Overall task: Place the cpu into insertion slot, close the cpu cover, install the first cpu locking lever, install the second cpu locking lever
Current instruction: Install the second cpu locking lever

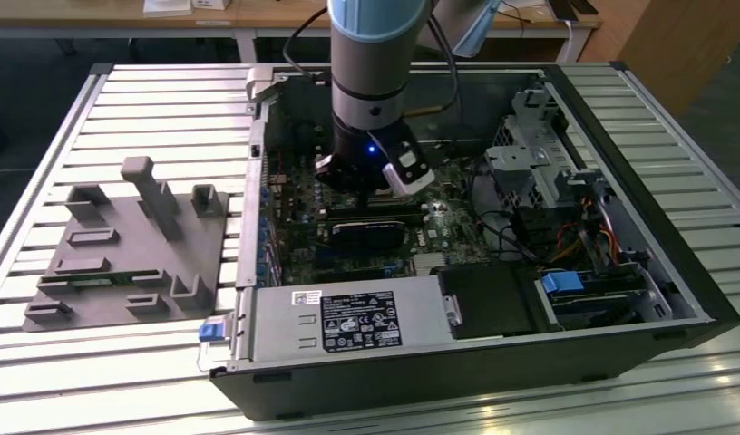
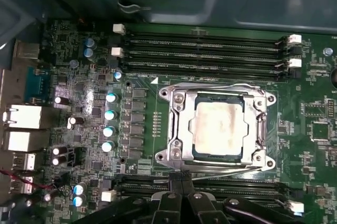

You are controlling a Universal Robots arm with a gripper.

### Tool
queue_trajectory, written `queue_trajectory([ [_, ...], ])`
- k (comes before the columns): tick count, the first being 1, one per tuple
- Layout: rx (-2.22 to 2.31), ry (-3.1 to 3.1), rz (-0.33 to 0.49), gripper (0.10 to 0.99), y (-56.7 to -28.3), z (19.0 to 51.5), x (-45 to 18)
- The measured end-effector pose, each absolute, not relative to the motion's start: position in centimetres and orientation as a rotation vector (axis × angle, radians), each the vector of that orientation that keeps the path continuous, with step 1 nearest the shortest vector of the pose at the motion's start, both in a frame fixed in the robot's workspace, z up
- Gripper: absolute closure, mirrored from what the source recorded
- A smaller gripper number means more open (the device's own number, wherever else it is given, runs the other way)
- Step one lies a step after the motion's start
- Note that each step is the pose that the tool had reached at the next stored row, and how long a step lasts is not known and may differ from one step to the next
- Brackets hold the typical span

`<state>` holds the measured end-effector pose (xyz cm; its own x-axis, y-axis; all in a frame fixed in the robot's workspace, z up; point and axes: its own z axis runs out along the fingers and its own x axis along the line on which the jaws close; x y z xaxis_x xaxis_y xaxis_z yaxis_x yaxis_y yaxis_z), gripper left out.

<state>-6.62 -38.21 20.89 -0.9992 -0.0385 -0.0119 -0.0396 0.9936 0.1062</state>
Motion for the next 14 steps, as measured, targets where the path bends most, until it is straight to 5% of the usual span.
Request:
queue_trajectory([
  [14,-0.061,3.124,0.202,0.980,-38.22,20.03,-7.12],
])
